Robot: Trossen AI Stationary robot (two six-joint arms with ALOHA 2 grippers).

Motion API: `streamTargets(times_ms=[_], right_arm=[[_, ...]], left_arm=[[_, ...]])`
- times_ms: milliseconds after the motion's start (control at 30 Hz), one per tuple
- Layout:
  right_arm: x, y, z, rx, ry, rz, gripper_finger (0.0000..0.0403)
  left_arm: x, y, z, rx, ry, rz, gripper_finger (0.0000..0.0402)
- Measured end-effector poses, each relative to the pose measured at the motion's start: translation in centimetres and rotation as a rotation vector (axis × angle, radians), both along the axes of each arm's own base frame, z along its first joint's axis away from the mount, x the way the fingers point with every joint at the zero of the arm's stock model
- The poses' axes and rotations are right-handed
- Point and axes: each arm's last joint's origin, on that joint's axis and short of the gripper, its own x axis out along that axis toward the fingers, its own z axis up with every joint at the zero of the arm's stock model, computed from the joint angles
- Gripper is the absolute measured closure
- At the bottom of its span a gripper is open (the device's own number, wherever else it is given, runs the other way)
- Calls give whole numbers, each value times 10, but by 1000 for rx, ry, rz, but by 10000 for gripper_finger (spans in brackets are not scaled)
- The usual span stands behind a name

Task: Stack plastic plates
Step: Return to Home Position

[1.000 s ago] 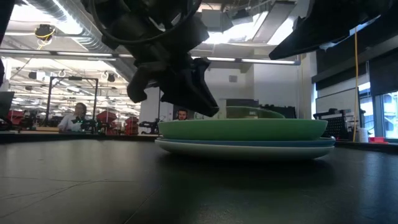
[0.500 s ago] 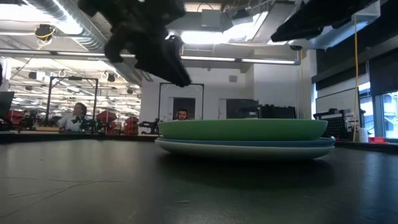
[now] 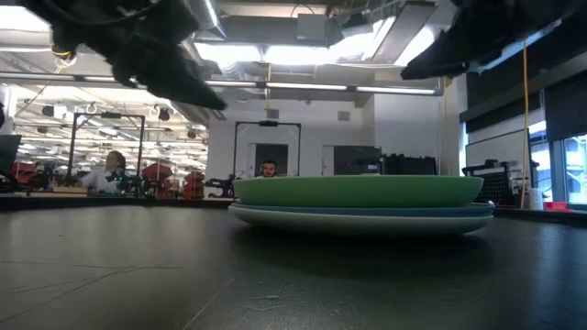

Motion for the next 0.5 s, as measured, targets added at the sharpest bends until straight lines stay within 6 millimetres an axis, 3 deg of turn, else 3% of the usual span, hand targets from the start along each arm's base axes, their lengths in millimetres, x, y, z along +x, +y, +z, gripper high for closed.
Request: streamTargets(times_ms=[267, 500], right_arm=[[-27, -22, -10, 70, -171, 31, 335], [-54, -32, -27, 73, -231, -6, 399]], left_arm=[[-51, 9, -2, -48, -164, 56, 359], [-83, 11, -11, -60, -293, 74, 369]])
